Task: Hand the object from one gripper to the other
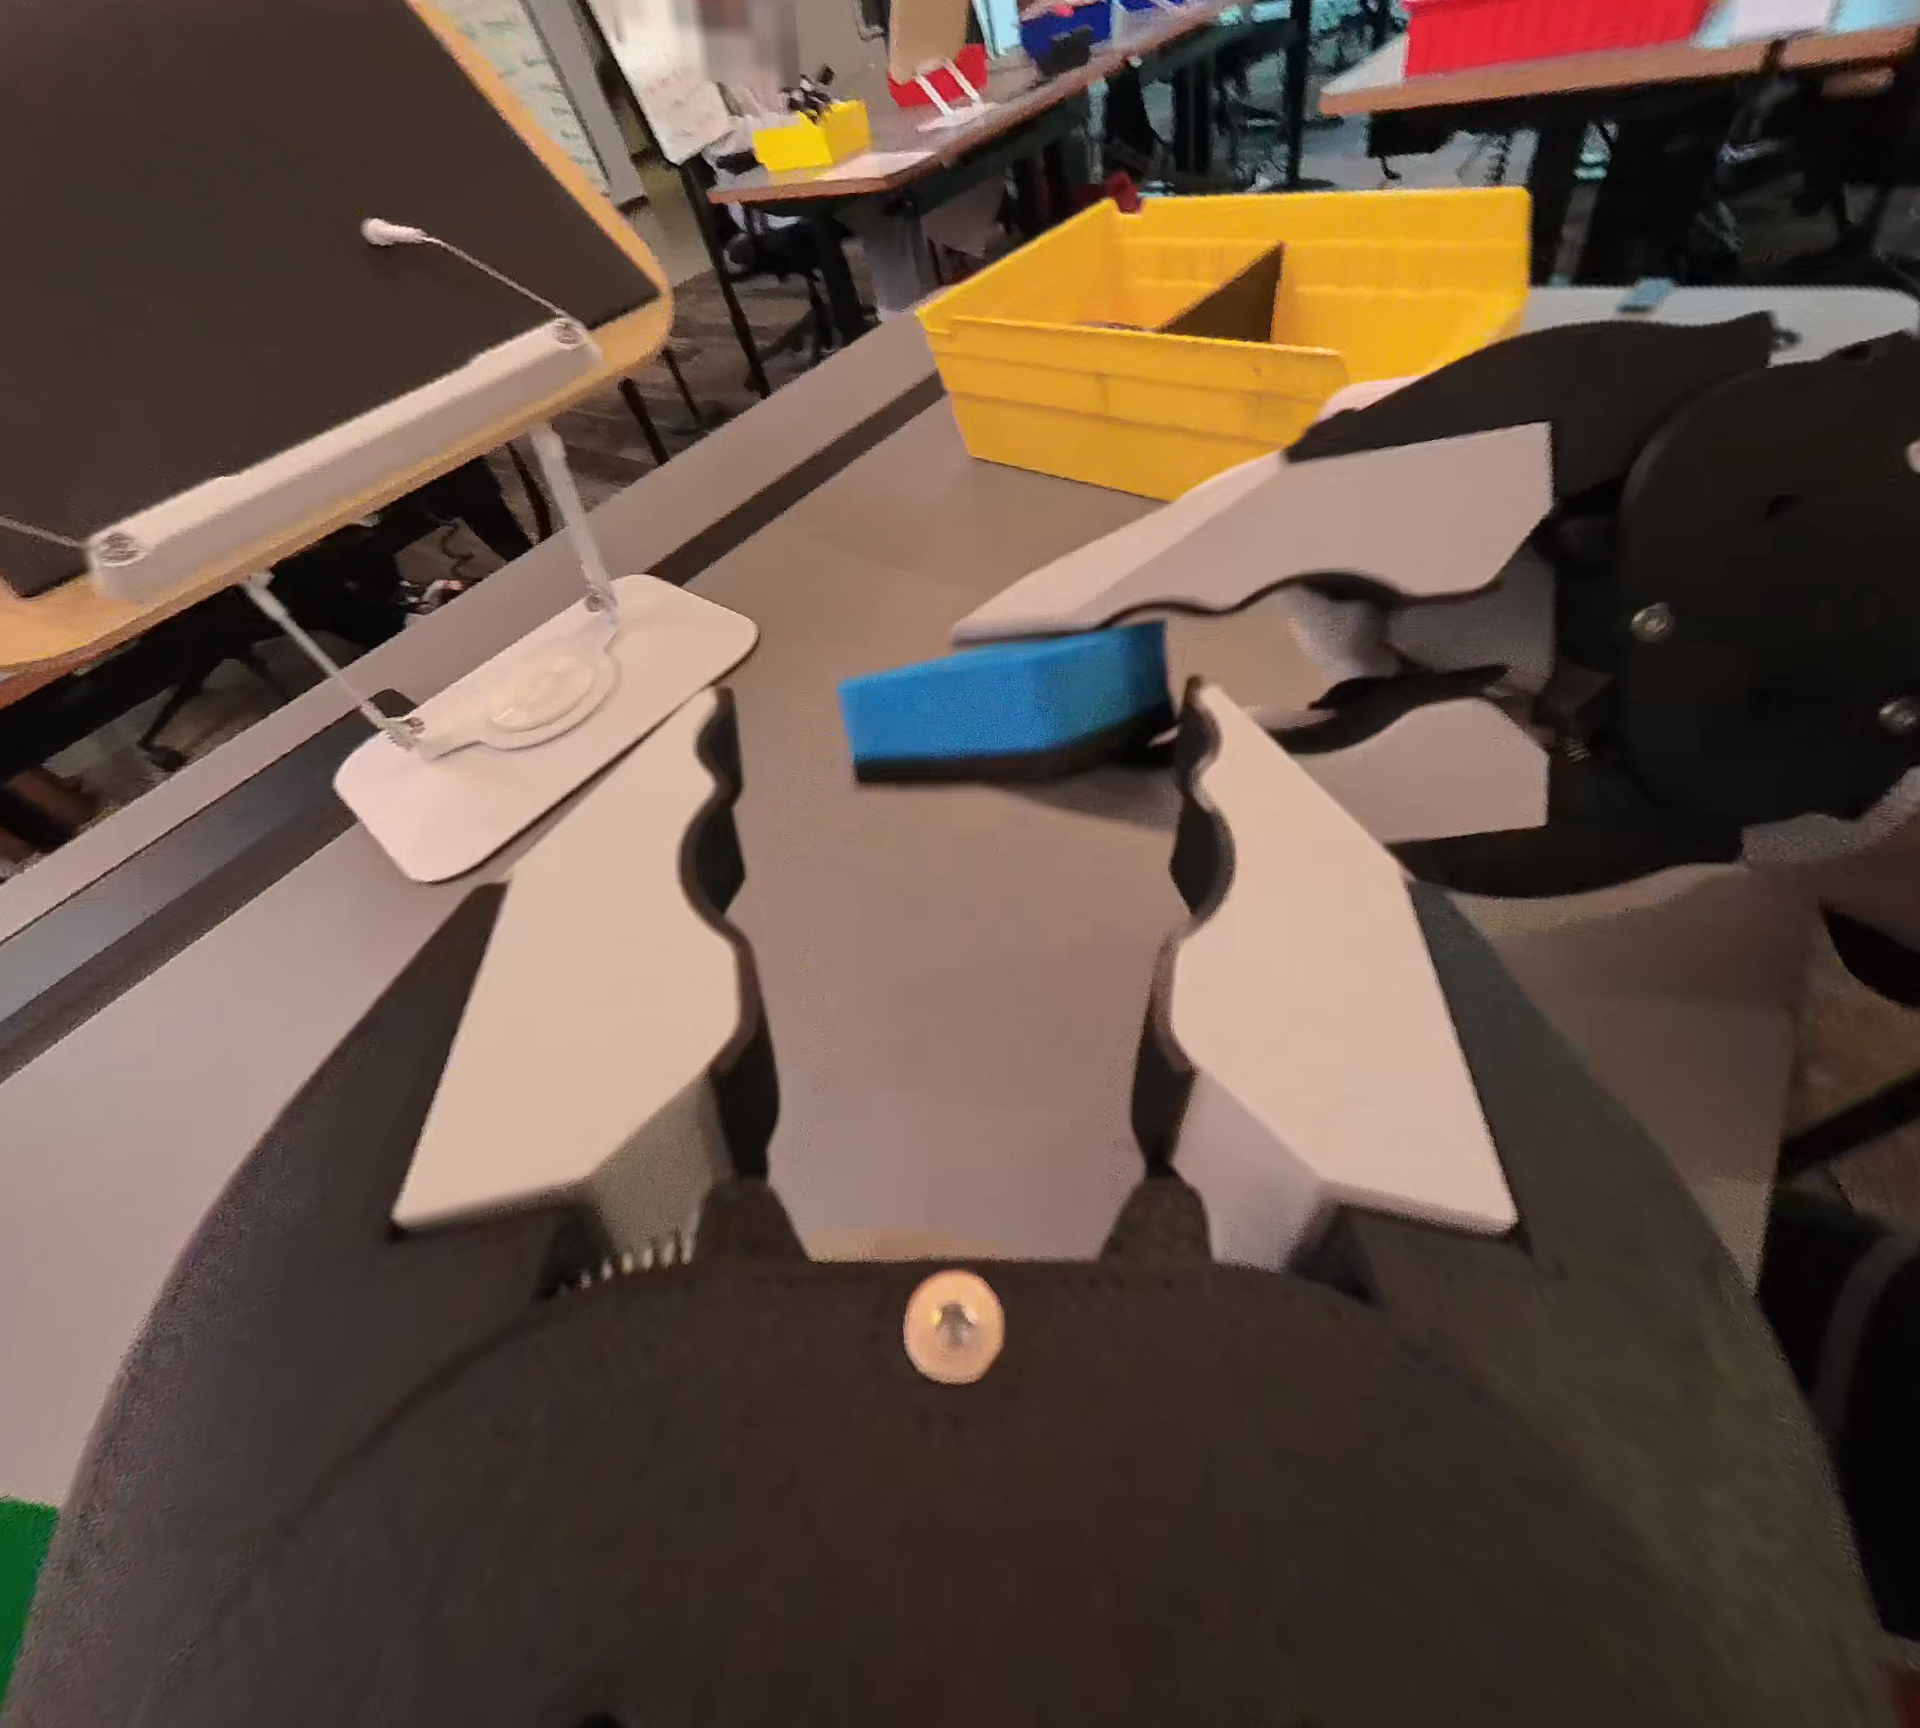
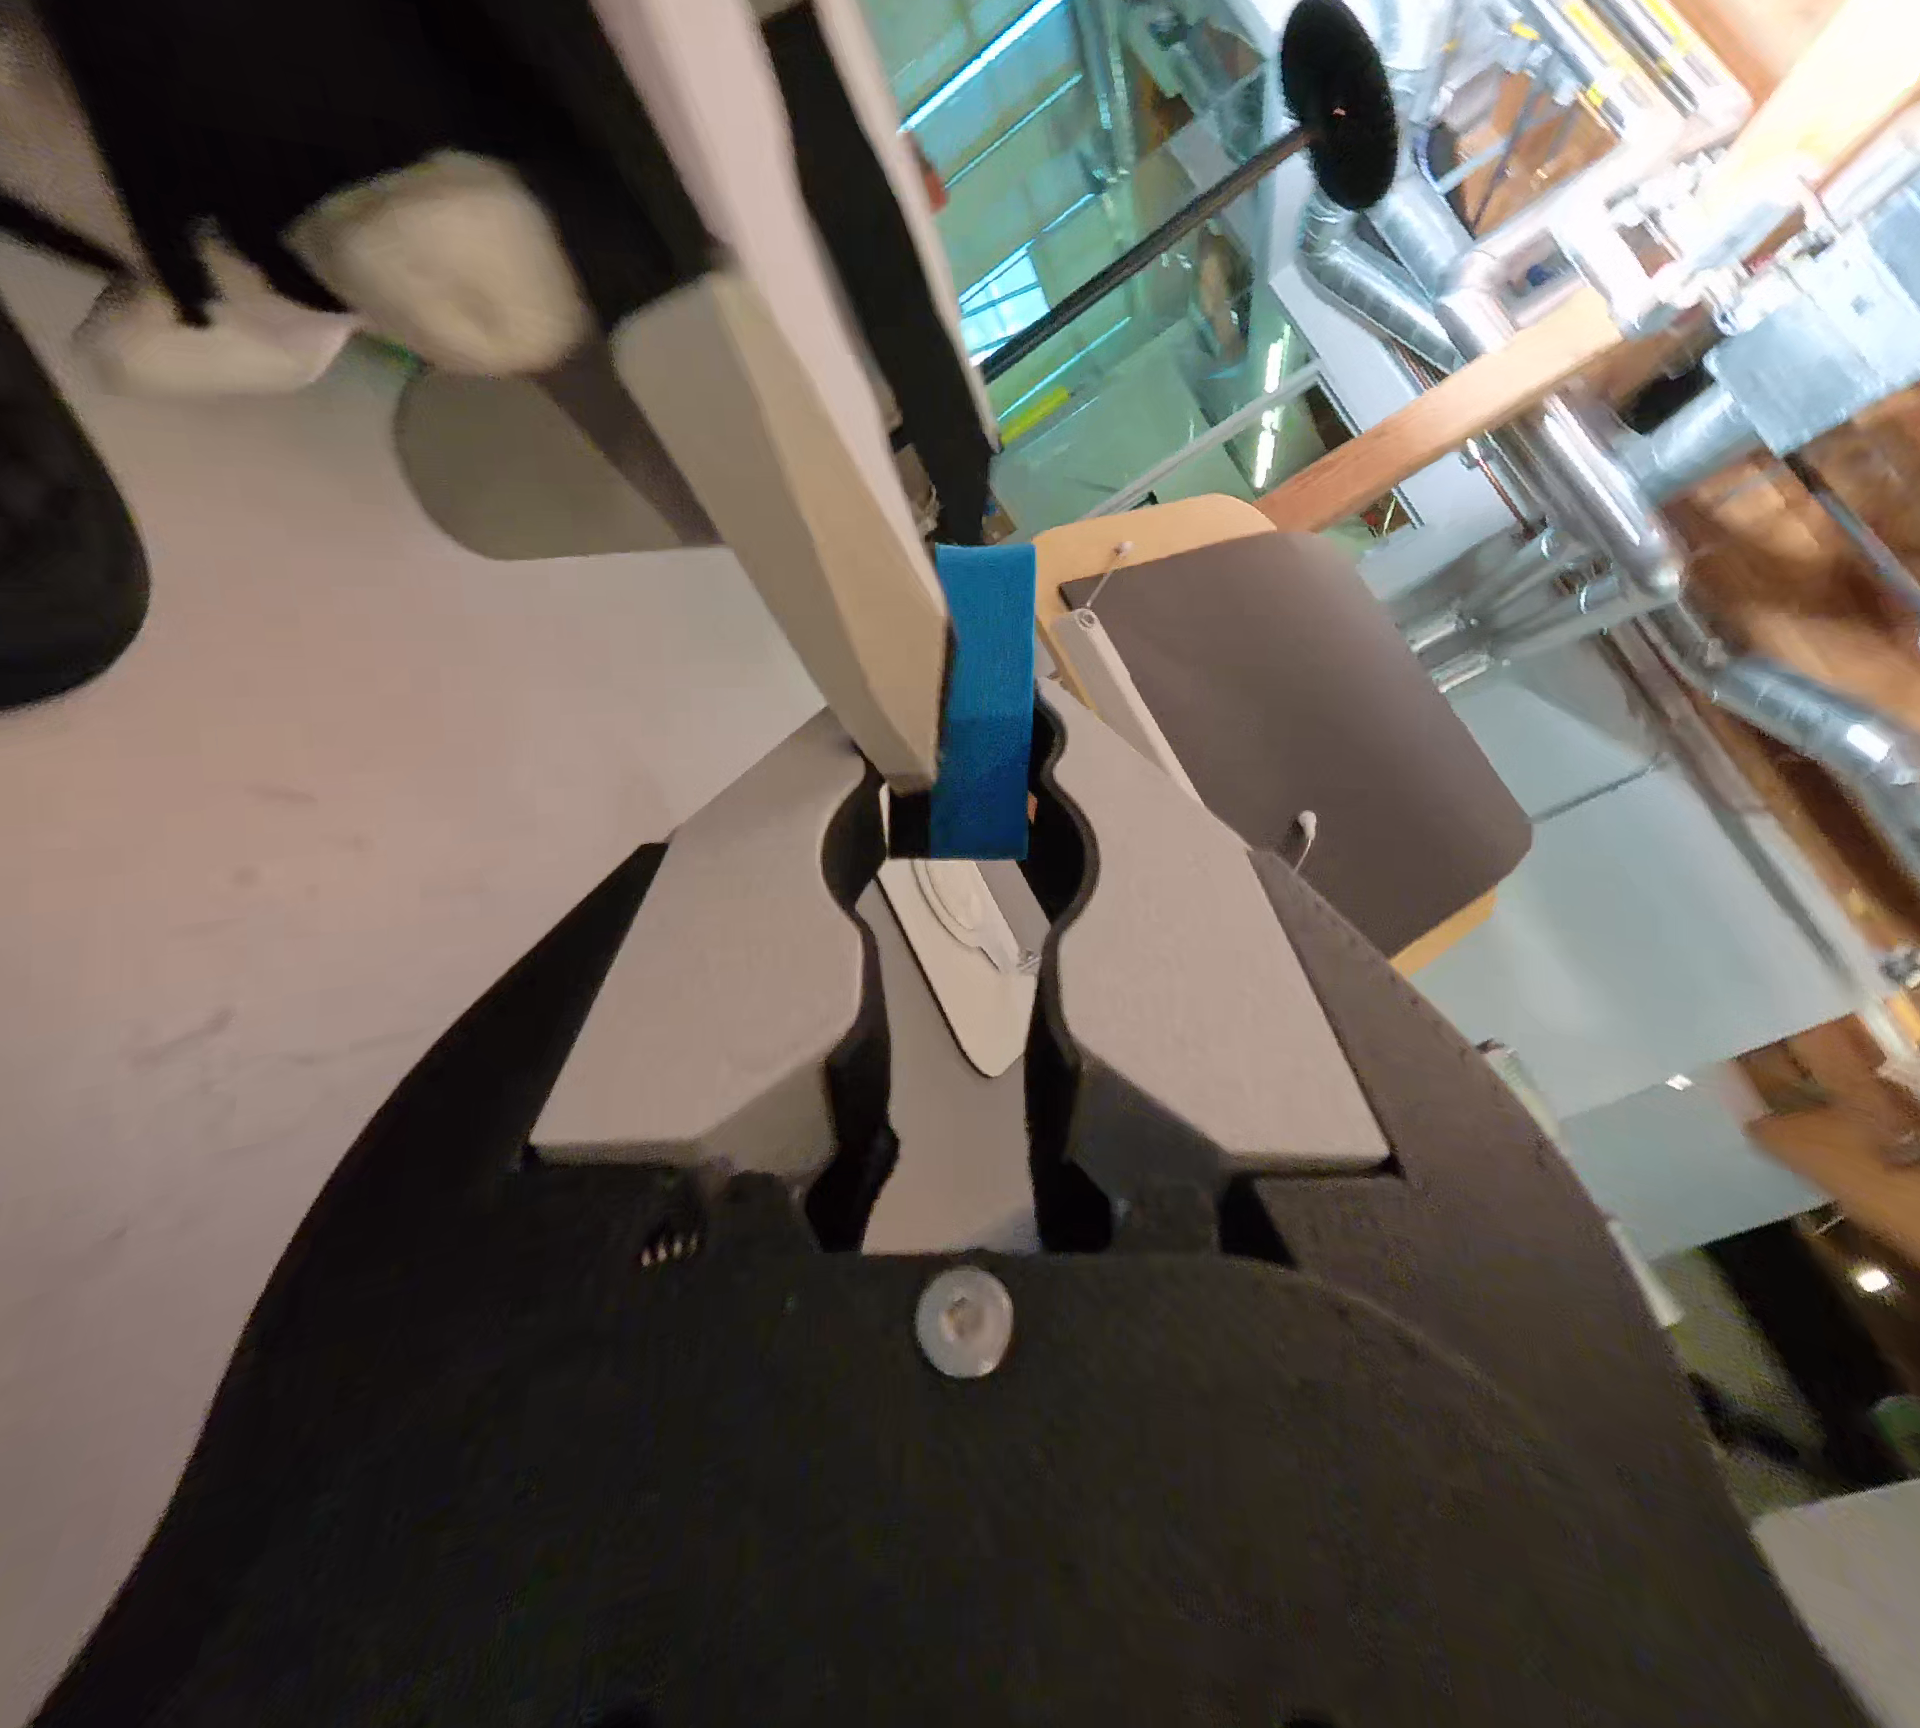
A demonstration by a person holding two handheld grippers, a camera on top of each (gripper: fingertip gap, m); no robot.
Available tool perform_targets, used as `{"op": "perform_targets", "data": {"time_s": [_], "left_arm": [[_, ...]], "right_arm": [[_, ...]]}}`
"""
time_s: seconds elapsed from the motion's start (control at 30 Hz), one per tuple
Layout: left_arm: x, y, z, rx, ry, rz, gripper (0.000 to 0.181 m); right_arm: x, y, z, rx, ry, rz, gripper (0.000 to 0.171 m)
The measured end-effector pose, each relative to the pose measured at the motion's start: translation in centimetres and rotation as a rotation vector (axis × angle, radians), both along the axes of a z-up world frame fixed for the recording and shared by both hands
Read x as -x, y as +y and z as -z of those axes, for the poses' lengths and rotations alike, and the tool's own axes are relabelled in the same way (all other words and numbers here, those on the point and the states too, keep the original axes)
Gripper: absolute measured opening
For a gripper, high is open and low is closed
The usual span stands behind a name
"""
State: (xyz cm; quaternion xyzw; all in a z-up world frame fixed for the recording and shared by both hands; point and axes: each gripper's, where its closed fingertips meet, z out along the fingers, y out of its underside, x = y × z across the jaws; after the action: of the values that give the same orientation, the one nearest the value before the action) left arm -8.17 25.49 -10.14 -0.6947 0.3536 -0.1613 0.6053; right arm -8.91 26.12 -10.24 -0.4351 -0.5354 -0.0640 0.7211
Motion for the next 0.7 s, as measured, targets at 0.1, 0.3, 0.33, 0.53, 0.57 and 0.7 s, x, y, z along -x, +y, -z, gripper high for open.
{"op": "perform_targets", "data": {"time_s": [0.1,0.3,0.33,0.53,0.57,0.7], "left_arm": [[0.0,0.3,-1.0,0.038,-0.159,0.02,0.094],[-2.1,0.2,-1.1,0.086,-0.372,0.101,0.098],[-2.5,0.1,-1.2,0.079,-0.405,0.111,0.096],[-4.9,-1.5,-2.7,0.053,-0.594,0.259,0.073],[-4.7,-1.5,-3.2,0.022,-0.627,0.257,0.064],[-4.5,-1.9,-3.6,-0.011,-0.655,0.269,0.057]], "right_arm": [[-1.7,0.5,-1.9,0.03,0.219,0.024,0.02],[-3.4,0.0,-2.9,0.04,0.436,0.046,0.02],[-3.3,-0.2,-2.8,0.036,0.436,0.037,0.02],[-2.3,-1.6,-2.7,0.033,0.45,-0.026,0.02],[-2.3,-1.8,-2.9,0.036,0.463,-0.042,0.02],[-2.3,-2.3,-3.2,0.024,0.457,-0.061,0.02]]}}
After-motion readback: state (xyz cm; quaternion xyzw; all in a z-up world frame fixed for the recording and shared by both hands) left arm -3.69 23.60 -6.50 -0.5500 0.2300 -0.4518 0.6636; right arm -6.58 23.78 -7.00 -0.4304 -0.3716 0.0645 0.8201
